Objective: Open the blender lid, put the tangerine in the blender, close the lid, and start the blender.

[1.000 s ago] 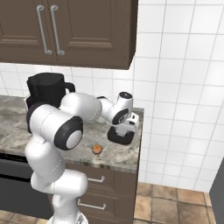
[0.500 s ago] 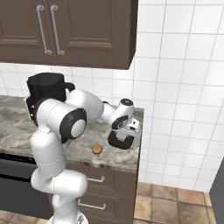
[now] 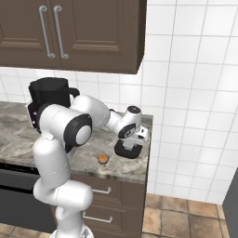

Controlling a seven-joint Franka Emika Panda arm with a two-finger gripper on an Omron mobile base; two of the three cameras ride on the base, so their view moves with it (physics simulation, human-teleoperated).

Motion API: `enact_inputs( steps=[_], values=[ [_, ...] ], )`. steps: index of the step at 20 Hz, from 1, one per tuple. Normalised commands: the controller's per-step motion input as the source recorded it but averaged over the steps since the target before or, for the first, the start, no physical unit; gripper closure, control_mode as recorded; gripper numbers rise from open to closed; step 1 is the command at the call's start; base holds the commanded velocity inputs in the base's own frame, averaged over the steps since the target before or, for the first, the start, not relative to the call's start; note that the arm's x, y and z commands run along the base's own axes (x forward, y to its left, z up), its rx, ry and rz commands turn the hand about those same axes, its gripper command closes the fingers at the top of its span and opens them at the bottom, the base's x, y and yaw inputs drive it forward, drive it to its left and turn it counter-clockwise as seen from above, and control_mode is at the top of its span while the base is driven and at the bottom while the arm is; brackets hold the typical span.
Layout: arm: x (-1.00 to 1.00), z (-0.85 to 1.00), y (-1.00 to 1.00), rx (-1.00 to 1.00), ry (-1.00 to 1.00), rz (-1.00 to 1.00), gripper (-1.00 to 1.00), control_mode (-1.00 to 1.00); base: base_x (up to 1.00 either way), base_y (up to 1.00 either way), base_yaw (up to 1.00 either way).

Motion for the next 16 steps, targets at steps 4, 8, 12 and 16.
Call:
enact_inputs(
  steps=[4, 8, 12, 16],
  values=[
    [0.01, -0.28, 0.0, 0.0, 0.0, 0.0, -1.0, -1.0, 0.0, 0.0, 0.0],
    [-0.08, 0.02, 0.0, 0.0, 0.0, 0.0, -1.0, -1.0, 0.0, 0.0, 0.0],
    [-0.13, 0.24, 0.0, 0.0, 0.0, 0.0, -1.0, -1.0, 0.0, 0.0, 0.0],
    [-0.22, 0.45, 0.0, 0.0, -0.02, 0.0, -1.0, -1.0, 0.0, 0.0, 0.0]
  ],
)
